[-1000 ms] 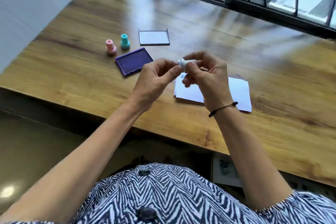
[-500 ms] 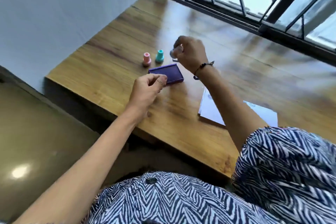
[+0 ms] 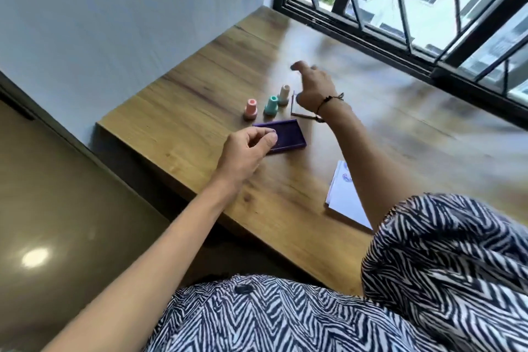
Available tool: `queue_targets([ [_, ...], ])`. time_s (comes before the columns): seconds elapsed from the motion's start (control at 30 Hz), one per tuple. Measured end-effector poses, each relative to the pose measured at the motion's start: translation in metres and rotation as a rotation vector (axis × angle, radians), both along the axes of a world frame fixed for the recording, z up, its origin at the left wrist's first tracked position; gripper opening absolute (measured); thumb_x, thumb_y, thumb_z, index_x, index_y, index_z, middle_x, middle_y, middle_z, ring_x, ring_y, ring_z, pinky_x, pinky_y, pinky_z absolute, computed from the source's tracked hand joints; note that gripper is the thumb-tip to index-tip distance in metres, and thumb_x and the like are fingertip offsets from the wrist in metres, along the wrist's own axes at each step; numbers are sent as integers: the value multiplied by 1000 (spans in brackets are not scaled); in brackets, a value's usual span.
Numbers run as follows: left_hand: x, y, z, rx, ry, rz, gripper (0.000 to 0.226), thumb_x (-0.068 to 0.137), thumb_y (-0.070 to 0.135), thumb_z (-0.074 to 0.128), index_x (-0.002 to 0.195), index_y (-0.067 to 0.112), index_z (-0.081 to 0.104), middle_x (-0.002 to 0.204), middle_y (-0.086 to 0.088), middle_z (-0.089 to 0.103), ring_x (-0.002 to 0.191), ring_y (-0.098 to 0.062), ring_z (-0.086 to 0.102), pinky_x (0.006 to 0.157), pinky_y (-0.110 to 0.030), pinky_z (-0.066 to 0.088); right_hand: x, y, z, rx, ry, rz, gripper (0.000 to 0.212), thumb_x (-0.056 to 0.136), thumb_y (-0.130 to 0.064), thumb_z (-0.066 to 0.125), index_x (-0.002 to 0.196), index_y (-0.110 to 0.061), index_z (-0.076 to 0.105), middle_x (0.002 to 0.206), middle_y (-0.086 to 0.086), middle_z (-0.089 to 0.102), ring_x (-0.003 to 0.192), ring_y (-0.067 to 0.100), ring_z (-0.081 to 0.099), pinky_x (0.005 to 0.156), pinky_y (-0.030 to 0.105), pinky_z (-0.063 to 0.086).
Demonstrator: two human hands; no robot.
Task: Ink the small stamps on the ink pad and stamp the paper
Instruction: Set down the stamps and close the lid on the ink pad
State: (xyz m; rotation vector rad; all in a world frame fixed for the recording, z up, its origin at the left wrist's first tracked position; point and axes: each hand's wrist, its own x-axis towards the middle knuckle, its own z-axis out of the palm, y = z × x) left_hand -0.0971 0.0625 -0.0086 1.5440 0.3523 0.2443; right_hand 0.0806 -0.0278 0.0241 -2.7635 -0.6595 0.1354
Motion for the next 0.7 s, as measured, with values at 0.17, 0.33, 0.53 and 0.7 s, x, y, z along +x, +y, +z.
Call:
queue_targets([
  [0.17, 6, -8, 1, -14, 9, -8, 8, 83, 16, 61, 80, 23, 66, 75, -1, 64, 70, -11, 55, 71, -26, 45, -3, -33, -4, -154, 1, -259, 58, 82, -46, 58, 118, -2, 48, 124, 23, 53, 118, 37, 46, 98, 41, 36],
  [0.33, 4, -19, -2, -25, 21, -83, 8, 82, 18, 62, 79, 24, 66, 74, -4, 63, 68, -14, 52, 66, -27, 44, -17, -17, -16, -183, 111, -376, 90, 64, -75, 58, 125, -10, 42, 130, 19, 43, 121, 39, 39, 90, 47, 45],
  [0.53, 3, -21, -4, -21, 32, -91, 10, 82, 20, 62, 77, 27, 66, 76, -5, 64, 67, -14, 52, 62, -27, 44, -16, -1, -16, -181, 151, -435, 90, 59, -69, 65, 122, -10, 37, 128, 18, 44, 121, 37, 38, 82, 51, 46],
  [0.7, 4, -23, -2, 2, 6, -110, 9, 82, 20, 62, 78, 27, 67, 76, -2, 66, 68, -12, 55, 67, -30, 44, -14, -15, -9, -62, 157, -468, 80, 65, -53, 67, 123, -8, 36, 128, 17, 44, 119, 36, 40, 90, 45, 42],
])
